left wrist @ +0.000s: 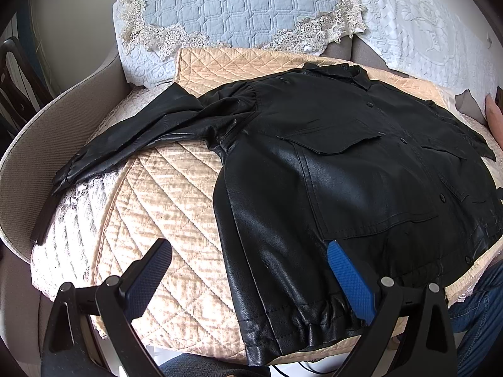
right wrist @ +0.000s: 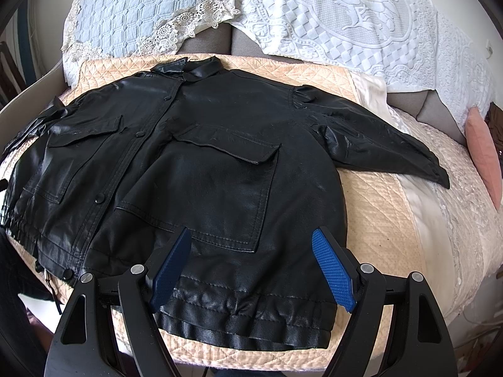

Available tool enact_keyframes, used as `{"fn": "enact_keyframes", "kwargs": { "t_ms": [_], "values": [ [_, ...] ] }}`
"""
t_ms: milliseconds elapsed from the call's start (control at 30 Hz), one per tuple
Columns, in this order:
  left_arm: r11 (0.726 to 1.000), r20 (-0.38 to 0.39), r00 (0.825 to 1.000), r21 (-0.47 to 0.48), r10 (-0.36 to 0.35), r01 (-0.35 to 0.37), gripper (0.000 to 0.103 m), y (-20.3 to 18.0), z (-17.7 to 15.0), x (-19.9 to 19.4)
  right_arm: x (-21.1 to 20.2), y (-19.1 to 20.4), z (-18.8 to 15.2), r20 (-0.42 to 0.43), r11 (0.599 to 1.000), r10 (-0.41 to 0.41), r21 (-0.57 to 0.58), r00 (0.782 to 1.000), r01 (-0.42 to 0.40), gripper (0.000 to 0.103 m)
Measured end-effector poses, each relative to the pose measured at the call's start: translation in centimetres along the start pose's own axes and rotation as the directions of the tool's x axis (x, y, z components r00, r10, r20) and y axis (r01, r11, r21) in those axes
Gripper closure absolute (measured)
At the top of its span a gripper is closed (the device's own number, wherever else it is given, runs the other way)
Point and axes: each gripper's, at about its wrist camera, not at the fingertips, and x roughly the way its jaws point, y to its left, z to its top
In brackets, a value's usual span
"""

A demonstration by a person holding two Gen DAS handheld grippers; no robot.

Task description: Fold large clothes

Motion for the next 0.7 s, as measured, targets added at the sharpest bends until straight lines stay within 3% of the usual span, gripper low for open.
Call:
{"fn": "enact_keyframes", "kwargs": {
  "t_ms": [700],
  "values": [
    [1.0, -0.021, 1.0, 0.028, -0.003, 0.004, 0.003, -0.71, 0.21, 0.24, -0.54, 0.29, 0.25, 0.008, 1.0, 0.014, 0.005, 1.0, -0.014, 0.023]
  ]
}}
